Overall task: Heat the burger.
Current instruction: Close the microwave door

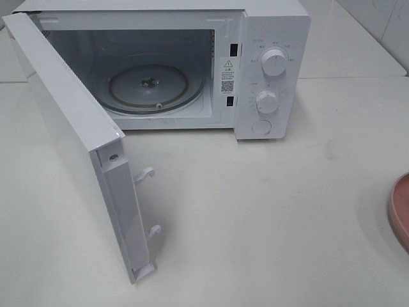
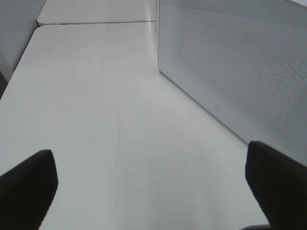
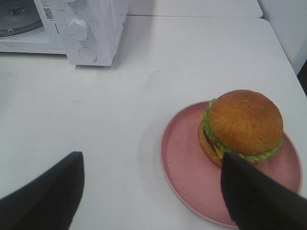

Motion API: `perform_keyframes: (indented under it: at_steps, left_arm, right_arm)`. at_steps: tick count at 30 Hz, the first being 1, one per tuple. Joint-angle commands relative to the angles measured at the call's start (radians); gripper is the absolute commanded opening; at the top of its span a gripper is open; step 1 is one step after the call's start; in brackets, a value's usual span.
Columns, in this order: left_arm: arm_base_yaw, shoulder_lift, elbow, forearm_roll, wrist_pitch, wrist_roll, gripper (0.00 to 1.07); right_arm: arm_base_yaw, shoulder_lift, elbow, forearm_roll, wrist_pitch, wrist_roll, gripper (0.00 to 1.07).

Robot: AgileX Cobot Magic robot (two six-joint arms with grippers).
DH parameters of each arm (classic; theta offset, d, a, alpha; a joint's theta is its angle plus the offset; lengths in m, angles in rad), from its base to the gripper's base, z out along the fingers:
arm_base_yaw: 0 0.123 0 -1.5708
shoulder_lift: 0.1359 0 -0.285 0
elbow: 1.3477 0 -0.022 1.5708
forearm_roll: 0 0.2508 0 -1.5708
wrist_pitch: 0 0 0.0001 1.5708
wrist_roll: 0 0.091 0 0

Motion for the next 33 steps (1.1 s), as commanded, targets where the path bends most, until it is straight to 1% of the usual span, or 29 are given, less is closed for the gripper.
perform_keyframes:
  at_steps: [1,33]
  left_arm:
    - [0.004,-0.007,0.004,-0.003,-0.007,0.0,1.0]
    - [0.004,-0.007,0.004,-0.007,-0.007,-0.001,1.0]
  right_arm:
    - [-0.007,-0.03,0.001,0.003,-0.002,-0.014,0.76]
    - [-0.007,-0.03,0.001,0.003,-0.002,-0.014,0.76]
